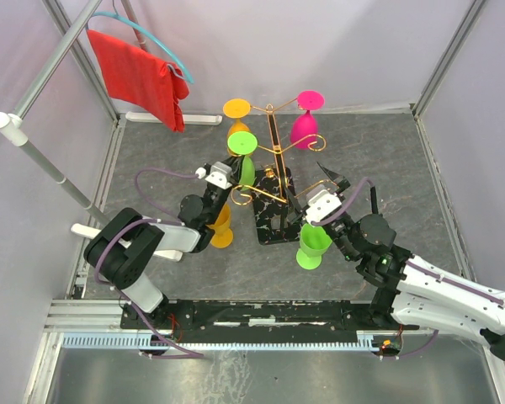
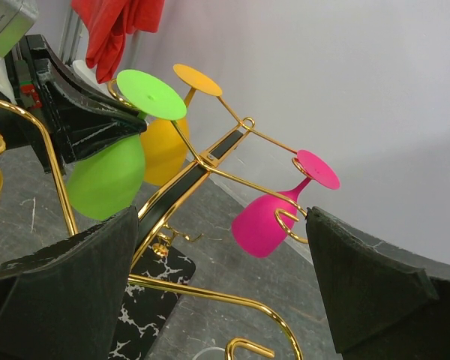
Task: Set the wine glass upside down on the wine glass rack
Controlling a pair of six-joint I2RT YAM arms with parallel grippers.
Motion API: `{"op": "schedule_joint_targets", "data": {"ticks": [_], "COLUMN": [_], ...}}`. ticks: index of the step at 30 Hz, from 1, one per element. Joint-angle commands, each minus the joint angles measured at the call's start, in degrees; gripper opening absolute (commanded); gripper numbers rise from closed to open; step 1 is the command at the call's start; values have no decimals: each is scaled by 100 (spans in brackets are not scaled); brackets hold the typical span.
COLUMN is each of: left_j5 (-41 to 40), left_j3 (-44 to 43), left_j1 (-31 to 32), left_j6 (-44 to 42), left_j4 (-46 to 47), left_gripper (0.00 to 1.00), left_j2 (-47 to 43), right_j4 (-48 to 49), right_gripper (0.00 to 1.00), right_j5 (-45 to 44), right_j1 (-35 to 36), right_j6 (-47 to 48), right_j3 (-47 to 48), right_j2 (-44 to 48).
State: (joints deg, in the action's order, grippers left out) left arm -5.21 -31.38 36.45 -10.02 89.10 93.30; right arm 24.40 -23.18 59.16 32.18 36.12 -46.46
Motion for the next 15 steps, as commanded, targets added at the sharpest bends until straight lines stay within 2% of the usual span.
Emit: {"op": "schedule_joint_targets", "data": {"ticks": [1, 8, 15], "left_j5": [-636, -896, -544], "left_j3": [-3, 272, 590], "left_j1": [-25, -66, -67], "left_j6": [-412, -634, -677], "left_j4": [999, 1002, 1003], "left_gripper": [3, 3, 3], "left_j2": [58, -289, -751], "right_j4": [60, 38, 38], "right_gripper": [100, 100, 100], "right_j5": [-99, -108, -107], "right_j1": [30, 28, 31], "right_j6": [-75, -140, -168], "right_j3": [140, 125, 123], "right_j2": [14, -17, -38]}}
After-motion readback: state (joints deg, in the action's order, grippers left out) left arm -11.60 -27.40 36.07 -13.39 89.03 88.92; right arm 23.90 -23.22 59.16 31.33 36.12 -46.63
